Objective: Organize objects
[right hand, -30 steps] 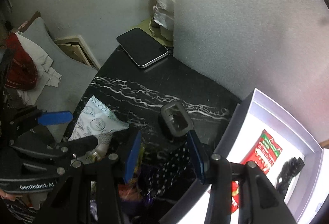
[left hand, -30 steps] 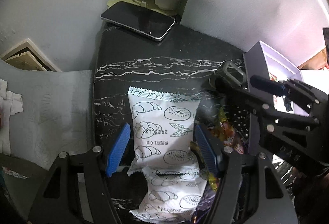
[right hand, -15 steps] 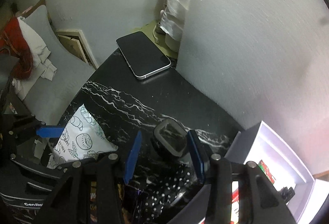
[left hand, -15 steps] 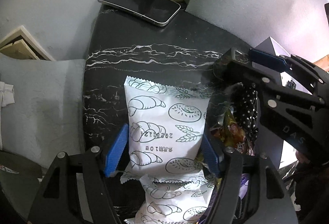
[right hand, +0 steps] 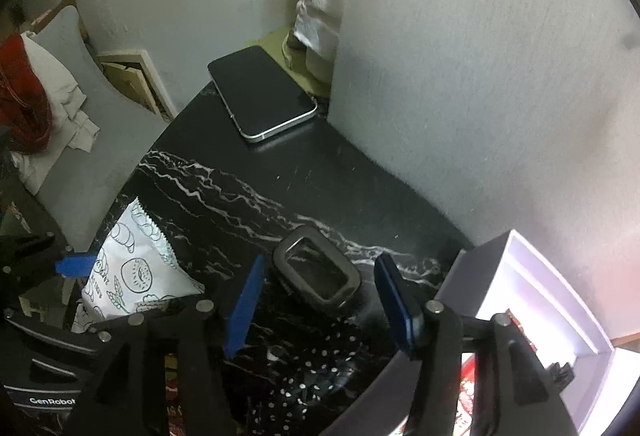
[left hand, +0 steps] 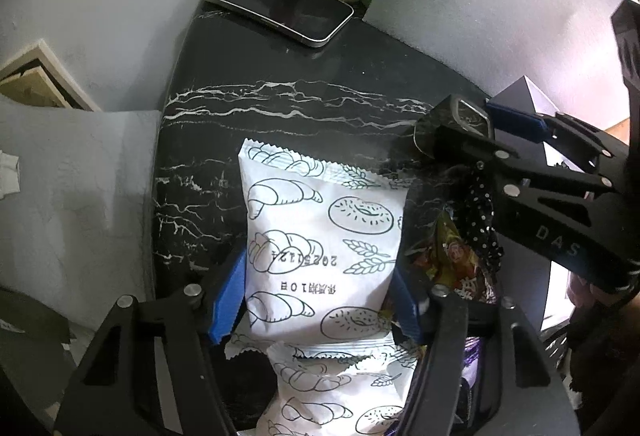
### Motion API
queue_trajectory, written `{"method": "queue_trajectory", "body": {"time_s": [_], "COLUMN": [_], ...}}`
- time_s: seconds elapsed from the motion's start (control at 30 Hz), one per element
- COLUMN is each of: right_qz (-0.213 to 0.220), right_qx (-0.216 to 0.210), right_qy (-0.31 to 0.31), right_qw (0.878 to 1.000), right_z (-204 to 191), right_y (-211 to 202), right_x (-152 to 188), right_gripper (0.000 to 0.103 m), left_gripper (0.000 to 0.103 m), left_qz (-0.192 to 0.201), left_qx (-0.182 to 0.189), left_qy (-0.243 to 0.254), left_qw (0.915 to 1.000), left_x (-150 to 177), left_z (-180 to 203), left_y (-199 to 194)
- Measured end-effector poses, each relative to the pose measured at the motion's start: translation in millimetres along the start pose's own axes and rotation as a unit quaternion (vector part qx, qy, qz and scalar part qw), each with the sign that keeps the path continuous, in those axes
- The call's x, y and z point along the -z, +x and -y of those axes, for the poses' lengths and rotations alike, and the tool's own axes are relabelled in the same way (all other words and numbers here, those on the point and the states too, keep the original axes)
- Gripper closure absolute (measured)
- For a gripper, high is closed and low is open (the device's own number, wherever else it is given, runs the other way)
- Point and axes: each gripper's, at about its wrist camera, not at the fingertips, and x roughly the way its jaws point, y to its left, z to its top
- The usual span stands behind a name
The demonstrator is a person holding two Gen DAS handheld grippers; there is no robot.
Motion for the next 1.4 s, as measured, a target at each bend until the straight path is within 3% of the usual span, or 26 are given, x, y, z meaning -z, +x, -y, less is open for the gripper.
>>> {"method": "queue_trajectory", "body": {"time_s": [0.07, 0.13, 0.57, 1.4], "right_qz": [-0.007, -0.009, 0.015, 0.071], "right_qx": [-0.009, -0.018, -0.031, -0.040], "right_qy": [0.006, 0.013, 0.014, 0.005], "right_qw": [1.000, 1.000, 0.999, 0.997], "right_z": [1, 1, -8, -35], "right_y": [3, 5, -17, -133], "right_x": [1, 2, 4, 26], "right_gripper": [0.046, 0.055, 0.055, 0.055], "left_gripper": [0.046, 0.047, 0.054, 0.054], "left_qz": [0.001, 0.001, 0.001, 0.061], "left_qx": [0.003, 0.005, 0.008, -0.003], "left_qy": [0.001, 0.000, -0.011, 0.004], "left_qw": [1.0000, 1.0000, 0.9999, 0.9981], "left_x": [0, 1, 3, 26], "left_z": [1, 1, -7, 14], "left_y": [-1, -2, -16, -121]}}
